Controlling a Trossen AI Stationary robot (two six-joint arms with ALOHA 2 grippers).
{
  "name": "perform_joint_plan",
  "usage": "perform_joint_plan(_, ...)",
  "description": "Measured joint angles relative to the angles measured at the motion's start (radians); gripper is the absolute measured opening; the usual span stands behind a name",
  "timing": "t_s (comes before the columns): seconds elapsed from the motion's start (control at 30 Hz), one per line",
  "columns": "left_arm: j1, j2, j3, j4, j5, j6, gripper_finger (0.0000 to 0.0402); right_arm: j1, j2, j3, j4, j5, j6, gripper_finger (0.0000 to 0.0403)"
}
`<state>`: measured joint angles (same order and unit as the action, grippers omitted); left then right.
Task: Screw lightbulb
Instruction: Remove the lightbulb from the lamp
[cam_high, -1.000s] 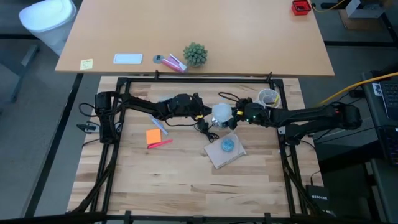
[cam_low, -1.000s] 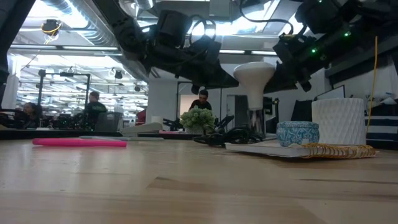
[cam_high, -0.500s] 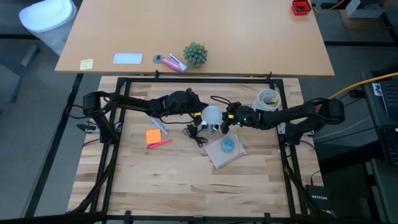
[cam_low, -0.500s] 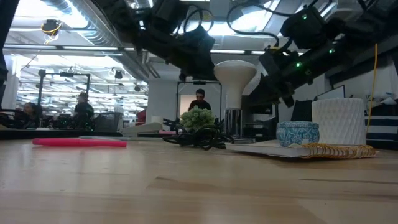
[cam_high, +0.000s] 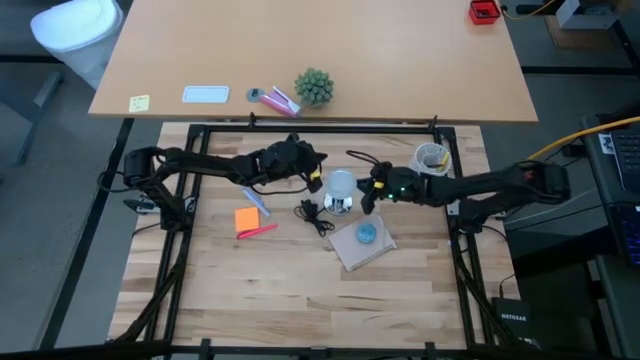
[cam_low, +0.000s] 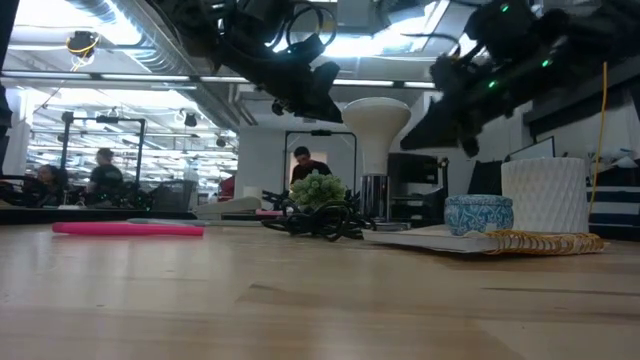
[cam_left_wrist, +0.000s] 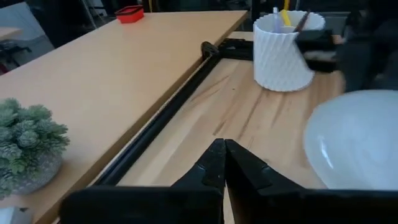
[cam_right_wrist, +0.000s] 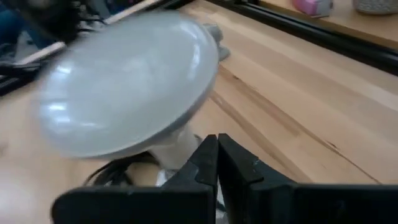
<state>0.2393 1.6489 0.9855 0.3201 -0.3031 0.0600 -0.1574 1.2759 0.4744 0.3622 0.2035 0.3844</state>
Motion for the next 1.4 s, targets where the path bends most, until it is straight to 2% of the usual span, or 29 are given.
perform_joint_plan(0.27,0.005,0.0,0.0,0.004,0.011,-0.01,0.0,0.001,-0.267,0.0,-0.293,-0.059,0.009,0.0011)
perform_joint_plan(0.43,0.005,0.0,0.0,0.004,0.013,-0.036,0.0,0.001,-0.342,0.0,-0.287,-0.167,0.009,0.0011)
perform_joint_plan(0.63,0.005,0.0,0.0,0.01,0.082,-0.069,0.0,0.009,-0.306,0.0,-0.221,-0.218,0.006,0.0011)
perform_joint_plan(0.83,0.003,0.005,0.0,0.003,0.087,-0.074,0.0,0.099,-0.253,0.0,-0.131,-0.22,-0.042,0.0011)
perform_joint_plan(1.13,-0.006,0.005,0.0,0.003,0.121,-0.082,0.0,0.178,-0.188,0.0,-0.052,-0.099,-0.139,0.0011)
perform_joint_plan(1.4,-0.027,0.006,0.0,-0.037,0.121,-0.086,0.0,0.177,-0.095,0.0,0.047,-0.071,-0.158,0.0011)
